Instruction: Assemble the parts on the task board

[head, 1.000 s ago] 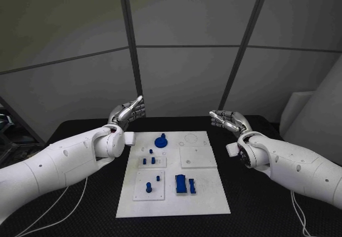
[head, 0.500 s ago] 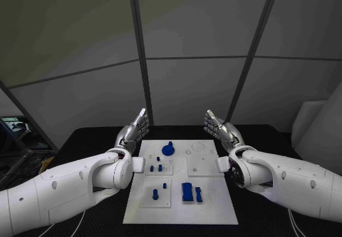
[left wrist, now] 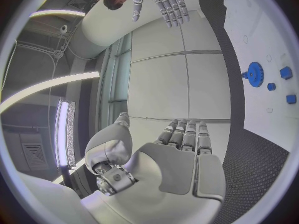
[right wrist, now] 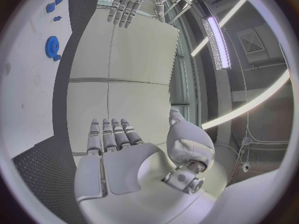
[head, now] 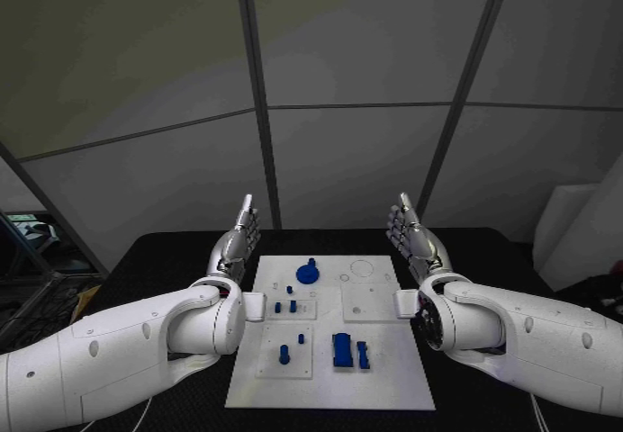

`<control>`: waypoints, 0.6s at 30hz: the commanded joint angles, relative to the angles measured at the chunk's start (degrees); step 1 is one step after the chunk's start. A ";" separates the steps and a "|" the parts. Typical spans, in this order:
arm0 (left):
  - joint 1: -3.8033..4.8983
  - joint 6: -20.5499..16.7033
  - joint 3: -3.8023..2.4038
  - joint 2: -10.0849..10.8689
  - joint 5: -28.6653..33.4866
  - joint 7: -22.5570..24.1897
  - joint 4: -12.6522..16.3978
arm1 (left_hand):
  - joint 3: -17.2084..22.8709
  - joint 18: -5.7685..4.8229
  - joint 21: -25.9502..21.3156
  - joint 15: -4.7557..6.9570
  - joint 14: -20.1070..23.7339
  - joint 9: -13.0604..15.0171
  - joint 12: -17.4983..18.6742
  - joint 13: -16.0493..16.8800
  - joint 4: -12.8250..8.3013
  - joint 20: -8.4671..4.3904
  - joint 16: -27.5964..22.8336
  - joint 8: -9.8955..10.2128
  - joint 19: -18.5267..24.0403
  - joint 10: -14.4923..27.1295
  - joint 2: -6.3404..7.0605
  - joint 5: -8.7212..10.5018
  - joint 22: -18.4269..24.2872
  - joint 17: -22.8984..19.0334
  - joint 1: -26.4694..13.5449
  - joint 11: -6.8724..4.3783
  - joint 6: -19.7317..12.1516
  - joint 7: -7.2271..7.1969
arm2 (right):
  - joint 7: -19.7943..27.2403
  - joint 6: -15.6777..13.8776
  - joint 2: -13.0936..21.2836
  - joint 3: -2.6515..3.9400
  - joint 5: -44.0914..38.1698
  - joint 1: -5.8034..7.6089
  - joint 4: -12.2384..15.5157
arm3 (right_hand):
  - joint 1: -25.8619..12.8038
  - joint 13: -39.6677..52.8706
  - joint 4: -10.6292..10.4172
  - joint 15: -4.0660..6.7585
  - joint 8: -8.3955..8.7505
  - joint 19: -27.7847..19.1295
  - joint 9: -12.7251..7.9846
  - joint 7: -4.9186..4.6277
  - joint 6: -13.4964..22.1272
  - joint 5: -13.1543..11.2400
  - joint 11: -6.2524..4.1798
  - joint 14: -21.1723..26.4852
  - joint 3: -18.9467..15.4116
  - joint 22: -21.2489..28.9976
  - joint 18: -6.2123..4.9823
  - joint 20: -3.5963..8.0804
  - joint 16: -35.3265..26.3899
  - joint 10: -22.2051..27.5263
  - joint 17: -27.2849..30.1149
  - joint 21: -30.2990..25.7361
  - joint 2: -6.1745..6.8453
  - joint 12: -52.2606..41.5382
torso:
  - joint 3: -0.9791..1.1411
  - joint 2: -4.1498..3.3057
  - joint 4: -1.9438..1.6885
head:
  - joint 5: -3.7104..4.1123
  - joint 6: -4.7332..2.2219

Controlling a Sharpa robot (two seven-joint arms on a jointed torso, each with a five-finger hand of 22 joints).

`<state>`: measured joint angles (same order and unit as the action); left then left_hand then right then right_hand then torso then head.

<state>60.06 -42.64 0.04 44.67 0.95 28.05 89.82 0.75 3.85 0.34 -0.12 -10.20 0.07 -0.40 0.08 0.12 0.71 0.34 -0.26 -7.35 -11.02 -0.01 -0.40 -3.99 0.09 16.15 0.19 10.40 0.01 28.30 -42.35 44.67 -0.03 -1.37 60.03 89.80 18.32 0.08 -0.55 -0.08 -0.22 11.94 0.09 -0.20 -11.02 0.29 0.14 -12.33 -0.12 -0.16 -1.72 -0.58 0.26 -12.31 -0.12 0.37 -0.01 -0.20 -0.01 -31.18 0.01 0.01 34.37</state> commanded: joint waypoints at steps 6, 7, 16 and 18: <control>0.10 -1.47 -0.04 0.02 -0.95 1.74 0.13 | -0.75 -3.85 -0.34 0.12 4.60 -0.07 0.40 -0.08 -0.12 -0.71 -0.34 0.26 3.23 4.90 0.01 0.40 3.99 -0.09 -7.25 -0.19 -4.69 -0.01 | 1.50 -1.77 0.02 0.03 1.37 0.13 0.15 | -8.22 -0.08 0.55 0.08 0.22 -5.36 -0.09 0.20 4.98 -0.29 -0.14 5.51 0.12 0.16 1.72 0.58 -0.26 5.51 0.12 -0.37 0.01 0.20 | 0.01 0.00 -0.01 | -0.01 0.01; 0.10 -1.47 -0.04 0.02 -0.95 1.74 0.13 | -0.75 -3.85 -0.34 0.12 4.70 -0.07 0.40 -0.08 -0.12 -0.71 -0.34 0.26 7.35 5.10 0.01 0.40 3.99 -0.09 -7.52 -0.19 -4.83 -0.01 | 1.50 -1.77 0.02 0.03 1.37 0.13 0.15 | -8.47 -0.08 0.55 0.08 0.22 -5.51 -0.09 0.20 5.13 -0.29 -0.14 5.73 0.12 0.16 1.72 0.58 -0.26 5.69 0.12 -0.37 0.01 0.20 | 0.01 0.00 -0.01 | -0.01 0.01; 0.10 -1.47 -0.04 0.02 -0.95 1.74 0.13 | -0.75 -3.85 -0.34 0.12 10.20 -0.07 0.40 -0.08 -0.12 -0.71 -0.34 0.26 7.35 11.02 0.01 0.40 3.99 -0.09 -10.28 -0.19 -10.40 -0.01 | 1.50 -1.77 0.02 0.03 1.37 0.13 0.15 | -11.40 -0.08 0.55 0.08 0.22 -7.28 -0.09 0.20 6.64 -0.29 -0.14 7.48 0.12 0.16 1.72 0.58 -0.26 7.50 0.12 -0.37 0.01 0.20 | 0.01 0.00 -0.01 | -0.01 0.01; 0.10 -1.47 -0.04 0.02 -0.95 1.74 0.13 | -0.75 -3.85 -0.34 0.12 10.20 -0.07 0.40 -0.08 -0.12 -0.71 -0.34 0.26 7.35 11.02 0.01 0.40 3.99 -0.09 -16.15 -0.19 -10.40 -0.01 | 1.50 -1.77 0.02 0.03 1.37 0.13 0.15 | -12.42 -0.08 0.55 0.08 0.22 -11.94 -0.09 0.20 11.02 -0.29 -0.14 12.33 0.12 0.16 1.72 0.58 -0.26 12.31 0.12 -0.37 0.01 0.20 | 0.01 0.00 -0.01 | -0.01 0.01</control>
<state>60.06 -43.83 0.04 44.67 0.81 28.26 89.86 0.32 3.88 0.34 0.00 -0.30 0.08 -0.20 0.10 -0.01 0.01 0.34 -0.27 -0.29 -0.36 -0.01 -0.19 -0.07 0.05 1.49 -0.02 0.37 0.00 28.93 -43.68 44.68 -0.02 -0.01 60.04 89.84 6.50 0.09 -0.42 -0.01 -0.22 2.44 0.06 -0.03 -1.67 0.29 0.02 -2.51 0.01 -0.09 -0.84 0.00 0.27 -2.48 -0.07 0.38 0.04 -0.20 0.00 -31.17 -0.01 0.01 34.37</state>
